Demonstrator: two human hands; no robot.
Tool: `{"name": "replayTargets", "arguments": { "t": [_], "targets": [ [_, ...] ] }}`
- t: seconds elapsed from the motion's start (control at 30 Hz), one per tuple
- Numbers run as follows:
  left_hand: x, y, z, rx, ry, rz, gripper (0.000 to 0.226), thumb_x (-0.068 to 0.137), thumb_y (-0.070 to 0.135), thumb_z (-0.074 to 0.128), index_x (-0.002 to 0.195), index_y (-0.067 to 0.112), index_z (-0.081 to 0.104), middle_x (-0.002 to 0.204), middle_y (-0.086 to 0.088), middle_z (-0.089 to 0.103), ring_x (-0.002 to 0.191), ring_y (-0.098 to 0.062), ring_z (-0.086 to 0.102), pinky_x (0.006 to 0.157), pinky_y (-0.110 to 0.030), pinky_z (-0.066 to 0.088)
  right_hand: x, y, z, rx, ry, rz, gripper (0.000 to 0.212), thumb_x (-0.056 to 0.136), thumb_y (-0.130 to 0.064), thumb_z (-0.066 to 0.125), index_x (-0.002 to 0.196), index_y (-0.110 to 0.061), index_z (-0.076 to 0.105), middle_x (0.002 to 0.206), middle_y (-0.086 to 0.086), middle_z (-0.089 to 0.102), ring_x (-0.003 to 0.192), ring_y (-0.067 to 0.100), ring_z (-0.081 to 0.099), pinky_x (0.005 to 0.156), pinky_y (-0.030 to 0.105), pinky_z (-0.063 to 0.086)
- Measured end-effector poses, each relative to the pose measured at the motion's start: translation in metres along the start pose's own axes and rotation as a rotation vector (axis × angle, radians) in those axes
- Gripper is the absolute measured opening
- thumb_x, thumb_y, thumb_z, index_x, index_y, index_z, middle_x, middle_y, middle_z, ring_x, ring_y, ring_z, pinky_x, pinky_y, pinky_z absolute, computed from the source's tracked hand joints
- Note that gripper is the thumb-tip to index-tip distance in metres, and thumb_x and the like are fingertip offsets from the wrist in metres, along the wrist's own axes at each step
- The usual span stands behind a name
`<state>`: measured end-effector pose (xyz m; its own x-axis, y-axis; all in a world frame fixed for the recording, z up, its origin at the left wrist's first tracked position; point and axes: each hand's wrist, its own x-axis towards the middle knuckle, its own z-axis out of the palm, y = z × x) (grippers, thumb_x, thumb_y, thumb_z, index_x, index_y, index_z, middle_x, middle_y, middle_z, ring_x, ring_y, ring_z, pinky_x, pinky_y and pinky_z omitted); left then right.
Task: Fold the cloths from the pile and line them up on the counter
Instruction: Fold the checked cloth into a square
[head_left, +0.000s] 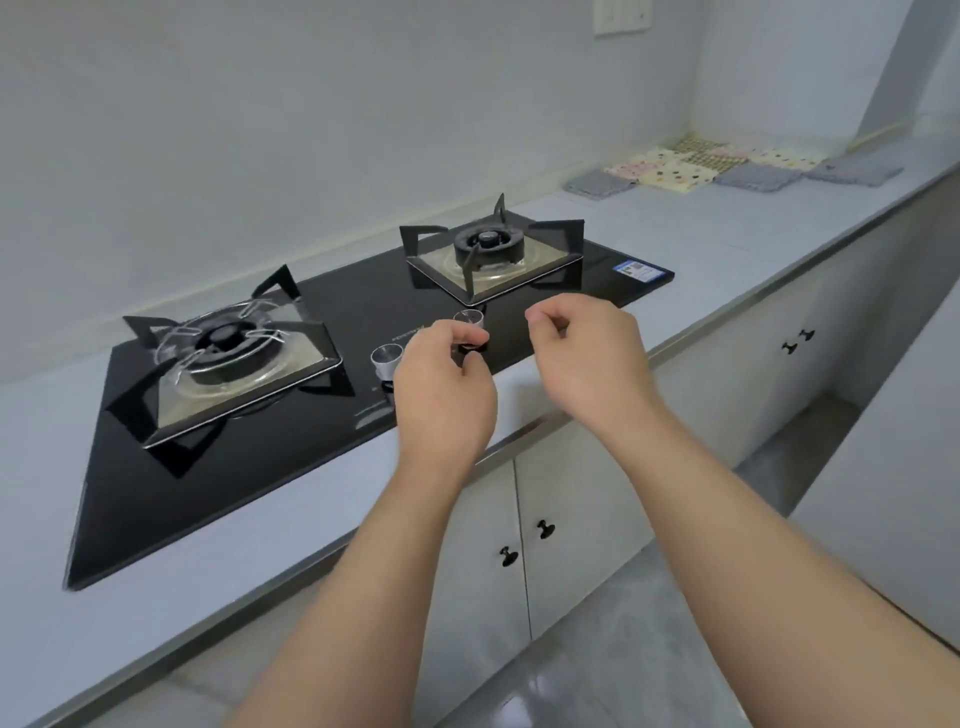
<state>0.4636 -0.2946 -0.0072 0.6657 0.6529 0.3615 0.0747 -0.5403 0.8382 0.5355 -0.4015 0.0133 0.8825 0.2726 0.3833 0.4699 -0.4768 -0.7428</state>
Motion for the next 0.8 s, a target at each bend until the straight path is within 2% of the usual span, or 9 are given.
{"name": "replayTargets", "arguments": {
  "t": [0.13, 0.23, 0.4, 0.53, 0.6, 0.67, 0.7, 0.73, 0.8],
  "targets": [
    [-0.041, 0.005, -0.052, 0.040, 0.078, 0.021, 0.030, 0.090, 0.007, 0.048, 0.093, 0.034, 0.061, 0.105, 0.013, 0.063, 0.083, -0.019, 0.070, 0.083, -0.036, 0.055, -0.046, -0.035, -0.010, 0.037, -0.013, -0.053, 0.024, 0.098, -0.023, 0.050, 0.092, -0.022, 0.073, 0.078, -0.012, 0.066, 0.081, 0.012, 0.061, 0.069, 0.026, 0.046],
    [-0.067, 0.003, -0.091, 0.046, 0.108, 0.015, 0.028, 0.090, 0.007, 0.049, 0.094, 0.030, 0.064, 0.100, 0.014, 0.063, 0.085, -0.020, 0.069, 0.085, -0.038, 0.055, -0.080, -0.063, -0.009, 0.014, -0.056, -0.102, 0.026, 0.098, -0.024, 0.048, 0.088, -0.021, 0.072, 0.069, -0.014, 0.061, 0.076, 0.014, 0.060, 0.061, 0.026, 0.043],
    [-0.096, -0.018, -0.171, 0.091, 0.200, -0.015, 0.030, 0.090, 0.009, 0.049, 0.089, 0.037, 0.060, 0.097, 0.017, 0.060, 0.085, -0.020, 0.069, 0.083, -0.040, 0.056, -0.128, -0.120, 0.019, 0.008, -0.180, -0.209, 0.026, 0.097, -0.021, 0.047, 0.093, -0.021, 0.073, 0.080, -0.007, 0.069, 0.080, 0.017, 0.064, 0.072, 0.032, 0.055],
    [-0.107, -0.060, -0.241, 0.155, 0.281, -0.081, 0.029, 0.089, 0.007, 0.048, 0.091, 0.033, 0.061, 0.098, 0.014, 0.058, 0.085, -0.022, 0.068, 0.083, -0.038, 0.055, -0.163, -0.163, 0.067, 0.003, -0.290, -0.297, 0.024, 0.094, -0.015, 0.049, 0.087, -0.017, 0.072, 0.071, -0.003, 0.067, 0.070, 0.021, 0.063, 0.068, 0.037, 0.057],
    [-0.112, -0.084, -0.276, 0.207, 0.321, -0.109, 0.027, 0.090, 0.006, 0.048, 0.093, 0.029, 0.062, 0.102, 0.010, 0.059, 0.087, -0.018, 0.066, 0.082, -0.027, 0.054, -0.178, -0.182, 0.096, -0.008, -0.360, -0.333, 0.023, 0.093, -0.015, 0.050, 0.085, -0.017, 0.071, 0.066, -0.006, 0.064, 0.069, 0.021, 0.062, 0.069, 0.037, 0.057],
    [-0.115, -0.107, -0.308, 0.297, 0.346, -0.163, 0.026, 0.092, 0.005, 0.049, 0.101, 0.024, 0.063, 0.111, 0.007, 0.057, 0.082, -0.004, 0.056, 0.068, -0.002, 0.041, -0.191, -0.200, 0.125, -0.013, -0.425, -0.379, 0.023, 0.093, -0.015, 0.050, 0.084, -0.018, 0.071, 0.066, -0.008, 0.062, 0.072, 0.021, 0.061, 0.070, 0.038, 0.056],
    [-0.115, -0.119, -0.324, 0.341, 0.353, -0.195, 0.026, 0.093, 0.005, 0.049, 0.105, 0.022, 0.064, 0.115, 0.006, 0.056, 0.078, -0.001, 0.052, 0.060, -0.001, 0.037, -0.196, -0.208, 0.138, -0.011, -0.459, -0.397, 0.023, 0.093, -0.016, 0.050, 0.085, -0.019, 0.071, 0.068, -0.009, 0.063, 0.074, 0.021, 0.061, 0.071, 0.037, 0.056],
    [-0.115, -0.129, -0.339, 0.374, 0.362, -0.223, 0.027, 0.092, 0.004, 0.048, 0.108, 0.021, 0.063, 0.118, 0.005, 0.055, 0.076, -0.001, 0.050, 0.058, -0.004, 0.036, -0.200, -0.216, 0.151, -0.009, -0.495, -0.410, 0.023, 0.093, -0.016, 0.050, 0.087, -0.020, 0.072, 0.072, -0.009, 0.064, 0.077, 0.020, 0.062, 0.071, 0.036, 0.056],
    [-0.111, -0.149, -0.366, 0.422, 0.387, -0.270, 0.031, 0.091, 0.004, 0.047, 0.111, 0.021, 0.063, 0.125, 0.003, 0.056, 0.083, -0.010, 0.052, 0.069, -0.017, 0.037, -0.208, -0.230, 0.175, -0.016, -0.561, -0.438, 0.023, 0.096, -0.018, 0.049, 0.094, -0.021, 0.072, 0.083, -0.007, 0.068, 0.082, 0.019, 0.064, 0.072, 0.032, 0.055]
  ]
}}
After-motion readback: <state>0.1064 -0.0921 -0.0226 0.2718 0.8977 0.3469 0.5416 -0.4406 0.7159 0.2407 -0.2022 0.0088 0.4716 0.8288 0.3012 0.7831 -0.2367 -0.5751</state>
